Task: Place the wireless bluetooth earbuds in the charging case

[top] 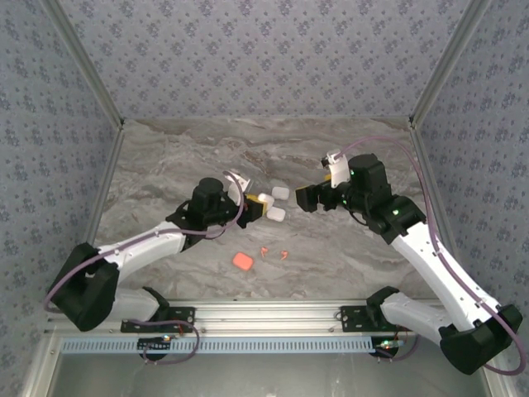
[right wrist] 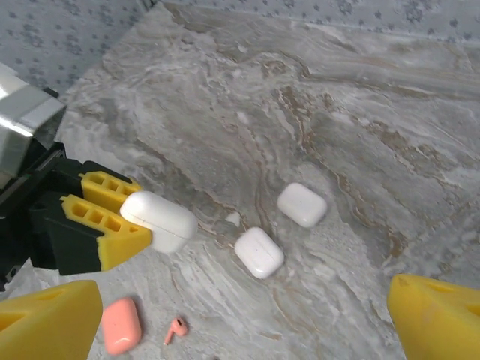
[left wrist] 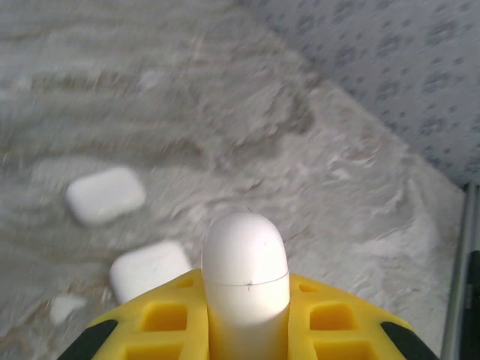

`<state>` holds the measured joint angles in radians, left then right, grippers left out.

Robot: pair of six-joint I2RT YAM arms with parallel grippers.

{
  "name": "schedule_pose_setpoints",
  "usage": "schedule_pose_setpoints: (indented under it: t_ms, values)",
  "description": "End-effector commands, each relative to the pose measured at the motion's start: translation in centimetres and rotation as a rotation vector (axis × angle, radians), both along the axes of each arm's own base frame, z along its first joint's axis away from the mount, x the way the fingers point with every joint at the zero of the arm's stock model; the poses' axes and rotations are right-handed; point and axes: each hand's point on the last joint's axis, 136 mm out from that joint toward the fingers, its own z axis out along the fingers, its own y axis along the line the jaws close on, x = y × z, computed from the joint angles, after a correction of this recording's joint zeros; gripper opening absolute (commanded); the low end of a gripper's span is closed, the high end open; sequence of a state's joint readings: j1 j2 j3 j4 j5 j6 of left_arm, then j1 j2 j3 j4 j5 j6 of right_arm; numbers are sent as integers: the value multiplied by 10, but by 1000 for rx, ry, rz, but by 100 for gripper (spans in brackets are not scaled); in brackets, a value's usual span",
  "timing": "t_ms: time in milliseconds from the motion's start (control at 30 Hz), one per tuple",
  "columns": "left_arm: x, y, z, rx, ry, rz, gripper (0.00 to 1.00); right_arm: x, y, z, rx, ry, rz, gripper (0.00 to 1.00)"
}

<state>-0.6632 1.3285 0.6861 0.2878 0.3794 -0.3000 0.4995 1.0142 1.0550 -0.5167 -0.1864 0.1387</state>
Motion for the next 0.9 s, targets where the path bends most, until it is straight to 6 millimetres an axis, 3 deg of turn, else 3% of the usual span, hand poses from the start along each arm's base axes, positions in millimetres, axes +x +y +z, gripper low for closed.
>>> schedule_pose_setpoints:
  t_ms: [0, 167, 567, 700, 867]
  values:
    - [25, 26, -28, 41, 131, 141, 0, -1, -8, -5, -10, 19, -36, 100]
    - [48, 40, -60, 28, 246, 178, 0, -3, -6, -7, -3, 23, -18, 100]
    - [68, 16, -98, 25, 374, 95, 3, -6, -7, -17, -11, 47, -16, 100]
    - [68, 19, -114, 57, 406, 111, 11, -7, -7, -18, -8, 47, -13, 100]
    - [68, 25, -126, 89, 426, 138, 30, -6, -5, -20, -5, 51, -6, 100]
